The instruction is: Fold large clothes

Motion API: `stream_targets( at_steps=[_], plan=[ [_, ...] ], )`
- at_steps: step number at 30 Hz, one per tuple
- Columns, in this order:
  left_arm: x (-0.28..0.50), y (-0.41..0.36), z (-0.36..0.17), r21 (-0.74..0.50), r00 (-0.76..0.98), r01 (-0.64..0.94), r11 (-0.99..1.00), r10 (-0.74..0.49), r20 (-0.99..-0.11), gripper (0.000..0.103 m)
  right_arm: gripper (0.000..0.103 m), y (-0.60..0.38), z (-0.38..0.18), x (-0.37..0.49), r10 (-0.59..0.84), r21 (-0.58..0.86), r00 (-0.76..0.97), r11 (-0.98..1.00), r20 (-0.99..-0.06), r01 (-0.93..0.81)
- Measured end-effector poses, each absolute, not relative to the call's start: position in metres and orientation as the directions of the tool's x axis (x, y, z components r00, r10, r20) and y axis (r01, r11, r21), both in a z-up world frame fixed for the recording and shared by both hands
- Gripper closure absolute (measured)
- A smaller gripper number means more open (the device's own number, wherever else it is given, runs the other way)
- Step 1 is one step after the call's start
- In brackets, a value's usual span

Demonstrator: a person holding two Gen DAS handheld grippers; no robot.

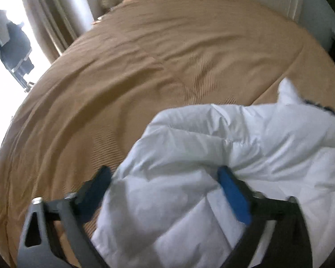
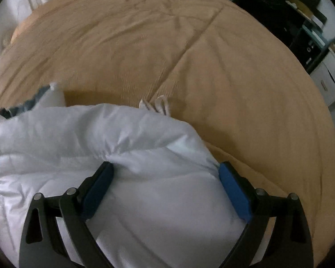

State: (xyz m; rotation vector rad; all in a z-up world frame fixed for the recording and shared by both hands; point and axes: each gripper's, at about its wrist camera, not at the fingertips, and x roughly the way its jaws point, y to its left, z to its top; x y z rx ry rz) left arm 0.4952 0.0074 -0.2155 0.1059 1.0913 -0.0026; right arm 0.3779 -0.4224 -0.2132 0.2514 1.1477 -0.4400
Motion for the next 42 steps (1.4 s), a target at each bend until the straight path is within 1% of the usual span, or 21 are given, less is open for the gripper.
stream_targets(
  at_steps=[1,3,6,9,10,11,13,15,17,19,21,23,25,28,30,32,34,36,39,40,42],
  plan=[
    [0.487,0.010,-0.205,0.073,0.479,0.050,0.996,0.040,-0.877,0.022,0.012,-0.417,-0.202,0.370,-0.200,-0.013,0.380,0.896,-0.903,0.443],
    [0.463,0.011,-0.189,0.034,0.511,0.069,0.997,-0.006,-0.860,0.022,0.013,-0.403,-0.177,0.344,-0.181,0.028,0.481,0.918,-0.858,0.394],
    [0.414,0.004,-0.168,-0.090,0.541,0.137,0.986,-0.151,-0.828,0.021,0.013,-0.366,-0.148,0.296,-0.125,0.076,0.610,0.953,-0.783,0.293],
    [0.385,-0.007,-0.172,-0.106,0.542,0.188,0.976,-0.194,-0.817,0.020,0.013,-0.332,-0.144,0.255,-0.099,0.048,0.653,0.978,-0.751,0.204],
    [0.378,-0.011,-0.177,-0.103,0.531,0.192,0.976,-0.191,-0.825,0.020,0.013,-0.325,-0.147,0.247,-0.097,0.034,0.649,0.982,-0.755,0.187],
    [0.376,-0.011,-0.190,-0.078,0.517,0.166,0.983,-0.154,-0.842,0.020,0.013,-0.324,-0.155,0.233,-0.091,0.033,0.641,0.983,-0.762,0.179],
    [0.369,-0.010,-0.209,-0.059,0.494,0.143,0.988,-0.123,-0.860,0.018,0.013,-0.326,-0.175,0.226,-0.084,0.044,0.594,0.979,-0.800,0.198],
    [0.361,-0.007,-0.216,-0.055,0.536,0.152,0.987,-0.129,-0.835,0.018,0.013,-0.343,-0.199,0.219,-0.093,0.041,0.577,0.976,-0.811,0.215],
    [0.362,-0.001,-0.218,-0.011,0.570,0.163,0.987,-0.103,-0.815,0.018,0.013,-0.354,-0.207,0.213,-0.100,0.051,0.584,0.970,-0.806,0.236],
    [0.367,0.011,-0.224,-0.034,0.559,0.145,0.989,-0.111,-0.822,0.018,0.014,-0.368,-0.213,0.211,-0.107,0.058,0.586,0.965,-0.803,0.255],
    [0.370,0.016,-0.223,-0.046,0.556,0.131,0.990,-0.112,-0.824,0.018,0.014,-0.380,-0.217,0.209,-0.057,0.123,0.587,0.957,-0.808,0.262],
    [0.366,0.019,-0.215,-0.016,0.563,0.107,0.994,-0.074,-0.823,0.020,0.014,-0.375,-0.214,0.208,-0.088,0.096,0.583,0.956,-0.808,0.278],
    [0.357,0.018,-0.203,-0.026,0.576,0.087,0.996,-0.072,-0.814,0.022,0.020,-0.359,-0.198,0.206,-0.147,0.050,0.585,0.951,-0.798,0.306],
    [0.332,0.009,-0.180,-0.076,0.621,0.134,0.988,-0.144,-0.770,0.021,0.020,-0.323,-0.168,0.193,-0.090,0.079,0.677,0.973,-0.730,0.215],
    [0.315,0.004,-0.172,-0.065,0.645,0.137,0.988,-0.139,-0.752,0.020,0.020,-0.290,-0.156,0.192,-0.051,0.068,0.711,0.988,-0.701,0.138],
    [0.309,0.011,-0.174,-0.078,0.635,0.113,0.991,-0.132,-0.761,0.020,0.020,-0.266,-0.157,0.196,-0.005,0.060,0.715,0.996,-0.699,0.065],
    [0.306,0.035,-0.182,-0.123,0.603,0.039,0.992,-0.121,-0.788,0.020,0.020,-0.246,-0.182,0.204,-0.005,0.014,0.656,1.000,-0.755,0.023],
    [0.305,0.067,-0.189,-0.194,0.579,-0.045,0.980,-0.133,-0.805,0.020,0.018,-0.245,-0.211,0.205,0.003,0.024,0.626,0.999,-0.780,0.025],
    [0.299,0.129,-0.200,-0.384,0.544,-0.194,0.903,-0.227,-0.808,0.020,0.015,-0.249,-0.220,0.207,0.011,0.022,0.637,1.000,-0.771,0.010],
    [0.293,0.142,-0.205,-0.445,0.539,-0.222,0.868,-0.271,-0.798,0.020,0.014,-0.249,-0.220,0.209,0.015,0.027,0.631,1.000,-0.776,0.010],
    [0.281,0.151,-0.213,-0.514,0.532,-0.238,0.824,-0.332,-0.779,0.020,0.012,-0.252,-0.220,0.210,0.021,0.037,0.627,0.999,-0.779,0.012]
  ],
)
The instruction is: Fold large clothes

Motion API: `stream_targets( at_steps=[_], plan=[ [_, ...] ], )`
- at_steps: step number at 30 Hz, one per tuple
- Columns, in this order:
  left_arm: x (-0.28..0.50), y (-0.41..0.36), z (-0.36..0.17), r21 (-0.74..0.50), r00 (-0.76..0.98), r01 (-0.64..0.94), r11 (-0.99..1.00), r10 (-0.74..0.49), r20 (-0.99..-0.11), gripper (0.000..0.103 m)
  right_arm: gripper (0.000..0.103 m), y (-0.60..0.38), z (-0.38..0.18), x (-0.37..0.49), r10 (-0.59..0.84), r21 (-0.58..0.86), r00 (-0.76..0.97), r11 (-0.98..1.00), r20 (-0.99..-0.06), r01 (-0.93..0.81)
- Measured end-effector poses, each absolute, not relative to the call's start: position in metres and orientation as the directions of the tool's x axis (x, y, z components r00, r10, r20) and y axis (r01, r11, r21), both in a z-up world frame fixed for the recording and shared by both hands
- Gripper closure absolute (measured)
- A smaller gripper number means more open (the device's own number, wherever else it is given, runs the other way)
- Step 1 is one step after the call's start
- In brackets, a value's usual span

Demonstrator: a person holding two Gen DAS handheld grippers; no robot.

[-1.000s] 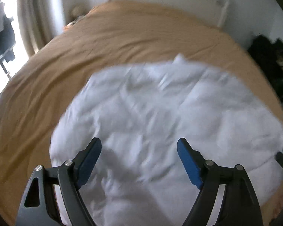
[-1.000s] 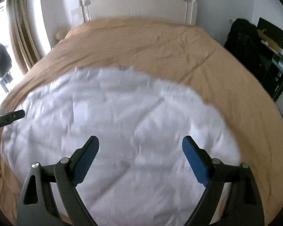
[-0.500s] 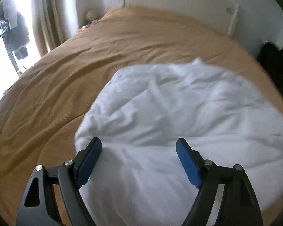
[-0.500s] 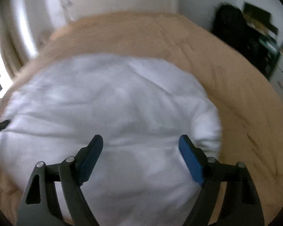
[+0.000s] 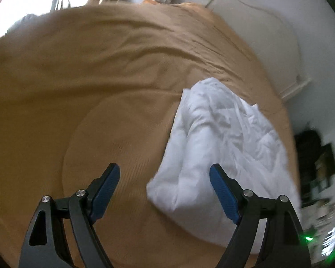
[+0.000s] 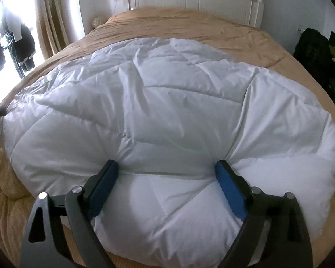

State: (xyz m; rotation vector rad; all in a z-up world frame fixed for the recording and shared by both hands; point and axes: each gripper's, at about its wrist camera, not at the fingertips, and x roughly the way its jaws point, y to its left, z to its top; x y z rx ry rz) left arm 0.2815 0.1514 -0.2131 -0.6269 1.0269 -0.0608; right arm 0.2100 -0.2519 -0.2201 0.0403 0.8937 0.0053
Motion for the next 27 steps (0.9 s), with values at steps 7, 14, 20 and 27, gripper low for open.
stream_targets(
  at_steps=[7,14,20,27],
  plan=[
    [0.268,0.101,-0.236,-0.616,0.479,-0.123,0.778,-0.497,-0.724,0.019,0.009,-0.253,-0.225,0.210,0.022,0.042,0.628,0.999,-0.778,0.018],
    [0.288,0.073,-0.248,-0.583,0.500,-0.118,0.804,-0.459,-0.735,0.000,0.008,-0.251,-0.227,0.208,0.012,0.033,0.634,0.999,-0.774,0.022],
    [0.306,0.093,-0.268,-0.702,0.491,-0.229,0.674,-0.543,-0.681,0.002,0.008,-0.251,-0.227,0.207,0.010,0.032,0.635,0.999,-0.773,0.022],
    [0.291,0.092,-0.271,-0.692,0.515,-0.183,0.699,-0.531,-0.673,0.001,0.007,-0.248,-0.227,0.205,0.005,0.034,0.640,0.999,-0.769,0.033]
  ],
)
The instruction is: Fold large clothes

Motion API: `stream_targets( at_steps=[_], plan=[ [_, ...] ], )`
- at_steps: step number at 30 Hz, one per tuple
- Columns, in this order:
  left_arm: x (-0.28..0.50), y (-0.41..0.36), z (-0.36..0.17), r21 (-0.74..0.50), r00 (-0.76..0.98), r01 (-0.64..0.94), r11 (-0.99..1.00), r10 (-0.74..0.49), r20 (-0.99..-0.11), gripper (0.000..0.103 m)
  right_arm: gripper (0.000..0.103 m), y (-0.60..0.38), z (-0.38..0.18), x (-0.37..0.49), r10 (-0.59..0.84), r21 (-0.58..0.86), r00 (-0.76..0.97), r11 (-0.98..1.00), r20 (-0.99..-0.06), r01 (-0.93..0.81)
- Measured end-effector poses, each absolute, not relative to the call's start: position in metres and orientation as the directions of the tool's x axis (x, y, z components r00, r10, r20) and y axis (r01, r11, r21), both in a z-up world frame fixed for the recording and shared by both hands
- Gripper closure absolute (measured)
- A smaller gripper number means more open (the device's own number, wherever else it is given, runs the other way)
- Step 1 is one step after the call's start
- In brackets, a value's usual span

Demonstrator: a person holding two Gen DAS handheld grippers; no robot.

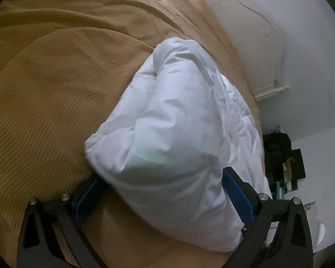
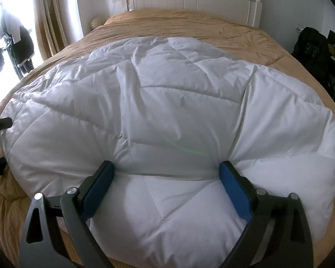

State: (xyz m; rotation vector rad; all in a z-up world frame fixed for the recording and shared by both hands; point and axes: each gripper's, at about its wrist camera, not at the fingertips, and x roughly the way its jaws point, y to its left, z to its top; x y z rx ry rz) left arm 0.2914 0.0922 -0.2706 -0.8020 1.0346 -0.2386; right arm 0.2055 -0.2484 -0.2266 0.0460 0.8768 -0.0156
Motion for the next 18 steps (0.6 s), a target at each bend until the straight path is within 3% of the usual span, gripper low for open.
stream_targets(
  at_steps=[3,5,8,9,12,15,18],
  plan=[
    [0.304,0.081,-0.268,-0.670,0.539,-0.155,0.726,-0.506,-0.673,0.005,0.007,-0.248,-0.226,0.206,0.000,0.030,0.639,0.999,-0.769,0.035],
    [0.313,0.077,-0.266,-0.655,0.542,-0.170,0.736,-0.486,-0.686,0.028,0.007,-0.248,-0.226,0.206,0.006,0.036,0.640,0.999,-0.769,0.033],
    [0.318,0.075,-0.254,-0.665,0.544,-0.164,0.728,-0.496,-0.677,0.056,0.007,-0.247,-0.223,0.206,0.003,0.038,0.641,0.998,-0.767,0.041],
    [0.317,0.073,-0.246,-0.650,0.547,-0.141,0.746,-0.489,-0.680,0.058,0.009,-0.246,-0.219,0.206,-0.001,0.040,0.639,0.998,-0.770,0.049],
    [0.317,0.069,-0.235,-0.599,0.547,-0.098,0.795,-0.460,-0.700,0.060,0.050,-0.244,-0.197,0.201,0.024,0.089,0.642,0.994,-0.767,0.068],
    [0.317,0.066,-0.234,-0.583,0.540,-0.103,0.806,-0.447,-0.713,0.060,0.064,-0.233,-0.174,0.198,0.166,0.226,0.642,0.974,-0.749,0.013],
    [0.320,0.065,-0.231,-0.581,0.533,-0.103,0.807,-0.448,-0.717,0.060,0.066,-0.208,-0.171,0.208,0.233,0.252,0.576,0.967,-0.784,-0.048]
  ],
)
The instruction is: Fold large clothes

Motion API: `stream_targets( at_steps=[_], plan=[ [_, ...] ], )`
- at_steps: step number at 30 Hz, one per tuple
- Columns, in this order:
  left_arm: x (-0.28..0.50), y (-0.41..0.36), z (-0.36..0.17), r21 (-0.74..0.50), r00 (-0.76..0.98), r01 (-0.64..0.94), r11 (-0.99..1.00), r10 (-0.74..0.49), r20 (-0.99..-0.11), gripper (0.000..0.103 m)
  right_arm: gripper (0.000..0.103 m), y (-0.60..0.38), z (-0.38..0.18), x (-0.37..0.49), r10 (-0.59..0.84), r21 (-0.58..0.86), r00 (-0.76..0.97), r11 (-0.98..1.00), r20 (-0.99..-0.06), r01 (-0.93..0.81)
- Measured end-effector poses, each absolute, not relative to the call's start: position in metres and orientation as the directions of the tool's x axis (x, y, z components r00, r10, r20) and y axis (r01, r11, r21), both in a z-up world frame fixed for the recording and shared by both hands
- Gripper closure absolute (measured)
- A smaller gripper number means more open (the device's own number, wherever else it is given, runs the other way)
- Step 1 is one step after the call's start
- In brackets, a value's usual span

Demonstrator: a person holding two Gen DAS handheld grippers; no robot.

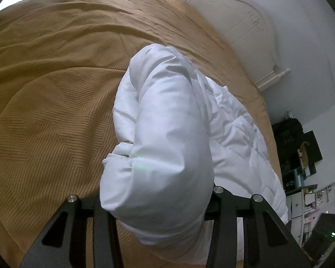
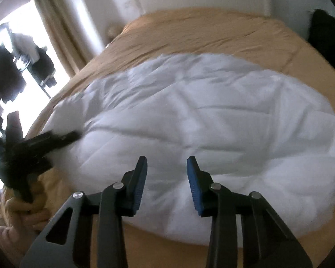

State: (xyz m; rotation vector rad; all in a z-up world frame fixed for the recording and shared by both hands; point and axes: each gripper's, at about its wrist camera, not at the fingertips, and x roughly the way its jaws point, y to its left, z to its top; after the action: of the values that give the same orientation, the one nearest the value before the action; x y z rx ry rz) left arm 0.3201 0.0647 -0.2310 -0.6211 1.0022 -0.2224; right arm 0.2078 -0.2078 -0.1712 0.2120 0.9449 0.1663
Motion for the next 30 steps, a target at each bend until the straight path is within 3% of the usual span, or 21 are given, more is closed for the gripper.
stream_targets(
  at_steps=[3,7,12,22,28,30],
  plan=[
    [0.322,0.065,-0.229,-0.582,0.526,-0.093,0.808,-0.457,-0.717,0.059,0.073,-0.194,-0.197,0.236,0.199,0.219,0.494,0.975,-0.847,-0.016],
    [0.326,0.060,-0.228,-0.580,0.521,-0.093,0.810,-0.457,-0.721,0.059,0.090,-0.200,-0.202,0.290,0.149,0.184,0.458,0.982,-0.876,0.031],
    [0.332,0.060,-0.229,-0.576,0.506,-0.089,0.813,-0.461,-0.729,0.059,0.102,-0.212,-0.207,0.379,0.145,0.206,0.404,0.972,-0.903,0.112],
    [0.342,0.060,-0.227,-0.587,0.477,-0.087,0.805,-0.484,-0.734,0.059,0.103,-0.232,-0.232,0.482,0.085,0.165,0.346,0.964,-0.935,0.209],
    [0.344,0.061,-0.229,-0.581,0.474,-0.077,0.810,-0.483,-0.736,0.059,0.103,-0.228,-0.194,0.425,0.142,0.218,0.405,0.965,-0.903,0.146],
    [0.344,0.060,-0.226,-0.573,0.475,-0.069,0.817,-0.478,-0.739,0.059,0.103,-0.213,-0.183,0.376,0.111,0.153,0.390,0.985,-0.914,0.079]
  ],
)
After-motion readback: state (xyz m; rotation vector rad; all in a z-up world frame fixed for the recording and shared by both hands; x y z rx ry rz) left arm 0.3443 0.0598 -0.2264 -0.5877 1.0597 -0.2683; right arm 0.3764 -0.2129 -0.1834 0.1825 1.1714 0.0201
